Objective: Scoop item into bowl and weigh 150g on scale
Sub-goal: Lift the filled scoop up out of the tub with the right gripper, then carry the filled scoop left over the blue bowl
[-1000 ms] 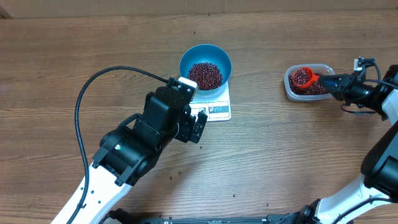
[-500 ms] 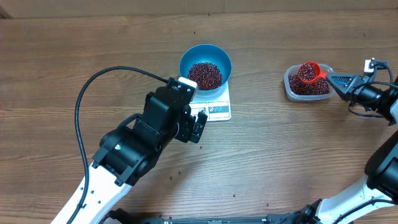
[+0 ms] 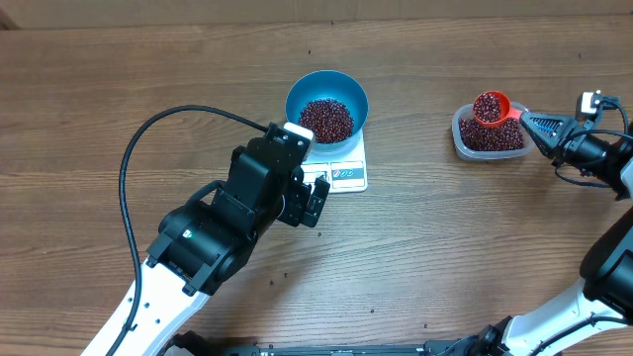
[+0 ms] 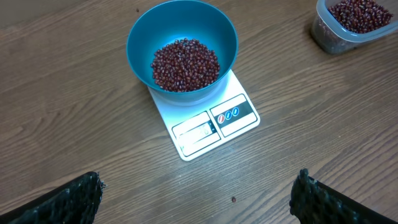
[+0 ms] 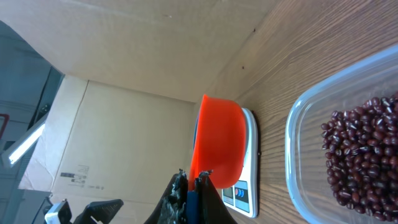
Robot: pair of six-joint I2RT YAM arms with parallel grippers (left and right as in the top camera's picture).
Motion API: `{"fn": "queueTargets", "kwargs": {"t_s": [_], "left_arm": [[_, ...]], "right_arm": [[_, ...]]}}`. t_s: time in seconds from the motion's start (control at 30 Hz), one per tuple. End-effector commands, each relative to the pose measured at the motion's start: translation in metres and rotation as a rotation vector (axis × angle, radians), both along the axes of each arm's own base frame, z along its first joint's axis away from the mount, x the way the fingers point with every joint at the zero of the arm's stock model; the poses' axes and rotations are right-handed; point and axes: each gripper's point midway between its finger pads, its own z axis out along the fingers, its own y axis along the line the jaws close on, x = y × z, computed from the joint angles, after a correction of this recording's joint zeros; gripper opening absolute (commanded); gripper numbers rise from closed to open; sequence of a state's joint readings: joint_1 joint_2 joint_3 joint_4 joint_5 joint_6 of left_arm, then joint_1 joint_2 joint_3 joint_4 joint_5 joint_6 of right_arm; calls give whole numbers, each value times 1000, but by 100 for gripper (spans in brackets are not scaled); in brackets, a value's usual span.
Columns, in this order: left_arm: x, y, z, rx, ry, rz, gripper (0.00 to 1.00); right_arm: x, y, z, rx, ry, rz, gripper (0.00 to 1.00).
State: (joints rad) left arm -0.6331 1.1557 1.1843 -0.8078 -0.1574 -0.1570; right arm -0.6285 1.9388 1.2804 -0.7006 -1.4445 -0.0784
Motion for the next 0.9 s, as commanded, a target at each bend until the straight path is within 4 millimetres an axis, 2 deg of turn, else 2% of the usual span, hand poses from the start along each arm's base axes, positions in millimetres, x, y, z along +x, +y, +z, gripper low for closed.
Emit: {"fn": "queueTargets", "kwargs": {"t_s": [0.0,0.23,0.87], "left_arm": [[0,3,7,-14,-17,14,99],[0,3,7,-14,-17,14,100],[0,3,7,-14,-17,14,100]], "right_arm": [[-3,3,4,49,-9,13,4],[-2,12,4,56,2,33,4],[16,98,0,27,46,233,4]]}}
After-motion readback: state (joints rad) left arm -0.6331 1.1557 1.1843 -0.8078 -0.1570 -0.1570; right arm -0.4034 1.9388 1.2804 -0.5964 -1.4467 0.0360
